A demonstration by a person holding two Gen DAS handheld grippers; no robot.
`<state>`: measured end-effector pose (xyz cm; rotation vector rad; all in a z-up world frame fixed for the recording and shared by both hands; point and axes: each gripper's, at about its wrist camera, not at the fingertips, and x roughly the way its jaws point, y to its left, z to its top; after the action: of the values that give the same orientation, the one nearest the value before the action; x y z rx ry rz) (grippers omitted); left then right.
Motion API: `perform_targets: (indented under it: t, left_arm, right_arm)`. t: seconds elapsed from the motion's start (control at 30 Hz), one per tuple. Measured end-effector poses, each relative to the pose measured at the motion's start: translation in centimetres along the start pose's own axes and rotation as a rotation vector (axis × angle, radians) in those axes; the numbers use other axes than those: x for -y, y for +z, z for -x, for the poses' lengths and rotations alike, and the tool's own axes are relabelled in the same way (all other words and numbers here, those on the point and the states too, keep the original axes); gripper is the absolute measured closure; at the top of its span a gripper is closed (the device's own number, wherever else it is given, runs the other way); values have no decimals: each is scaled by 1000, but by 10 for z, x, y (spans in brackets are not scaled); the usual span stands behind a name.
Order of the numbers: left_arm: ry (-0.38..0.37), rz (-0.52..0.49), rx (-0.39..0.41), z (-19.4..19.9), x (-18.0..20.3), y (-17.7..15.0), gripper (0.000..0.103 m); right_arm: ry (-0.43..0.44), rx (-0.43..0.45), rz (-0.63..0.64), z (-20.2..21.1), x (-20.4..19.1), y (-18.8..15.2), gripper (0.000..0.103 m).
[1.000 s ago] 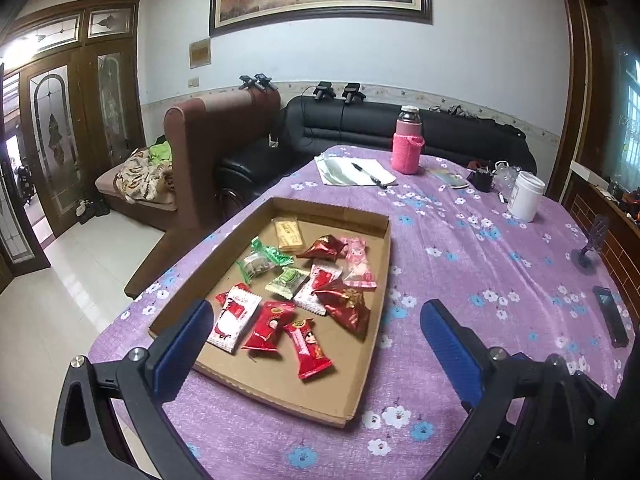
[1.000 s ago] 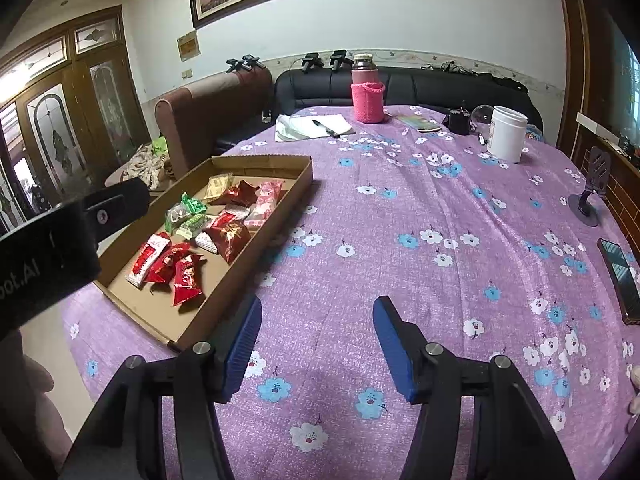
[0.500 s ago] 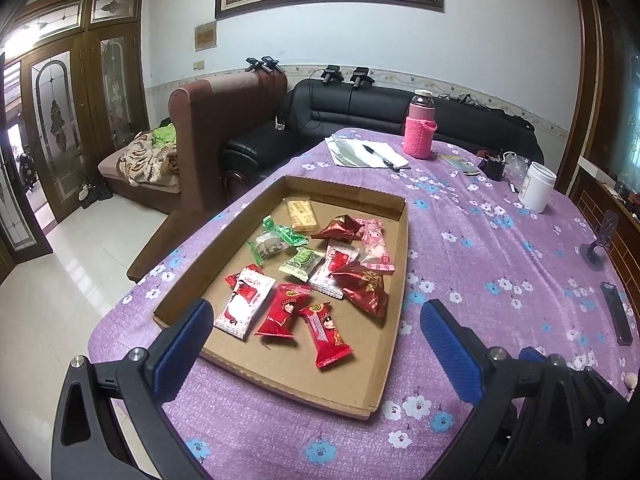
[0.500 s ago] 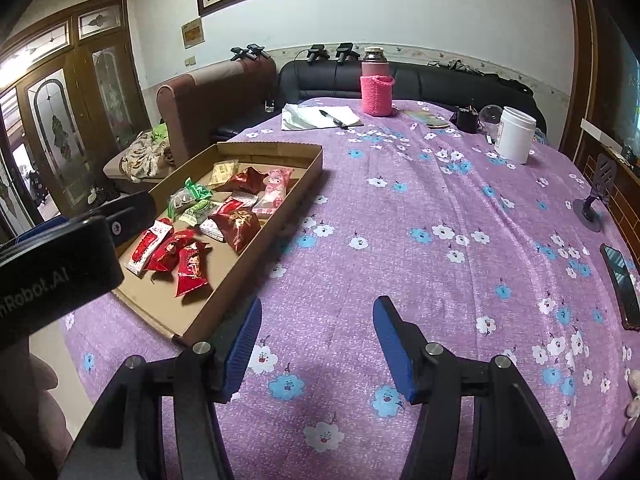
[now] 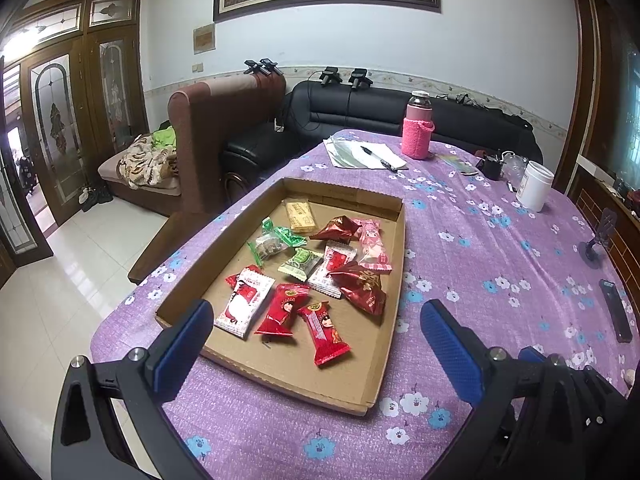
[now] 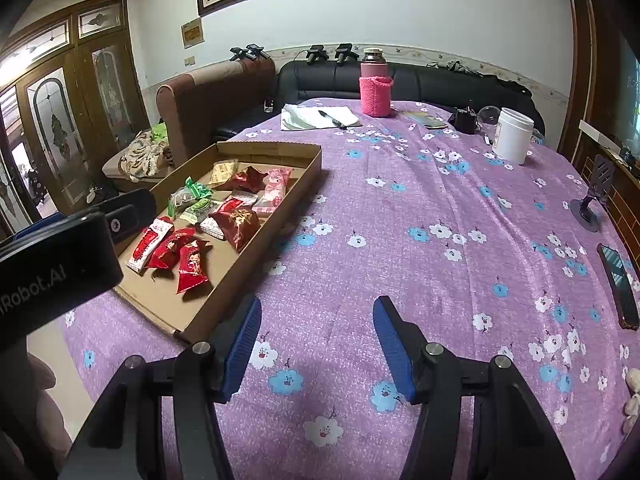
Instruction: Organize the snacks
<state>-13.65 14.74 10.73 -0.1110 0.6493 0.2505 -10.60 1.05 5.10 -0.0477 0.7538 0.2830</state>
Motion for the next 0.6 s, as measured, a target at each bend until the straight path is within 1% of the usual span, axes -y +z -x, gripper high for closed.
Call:
perform_targets:
  t: [0.2,0.47,0.53,0.6]
  left_arm:
    - [6,5,11,3,-1,0,0]
    - [40,7,60,14,-5,5,0]
    - [54,12,84,18,-7,5,0]
    - [95,32,149,29,-11,6,0]
  right_arm:
    - [-1,5,4,3,1,1,40]
    - [1,10,7,5,-1,2,40]
    - [3,9,7,5,-1,2,40]
    - [3,14,9,6,-2,2,40]
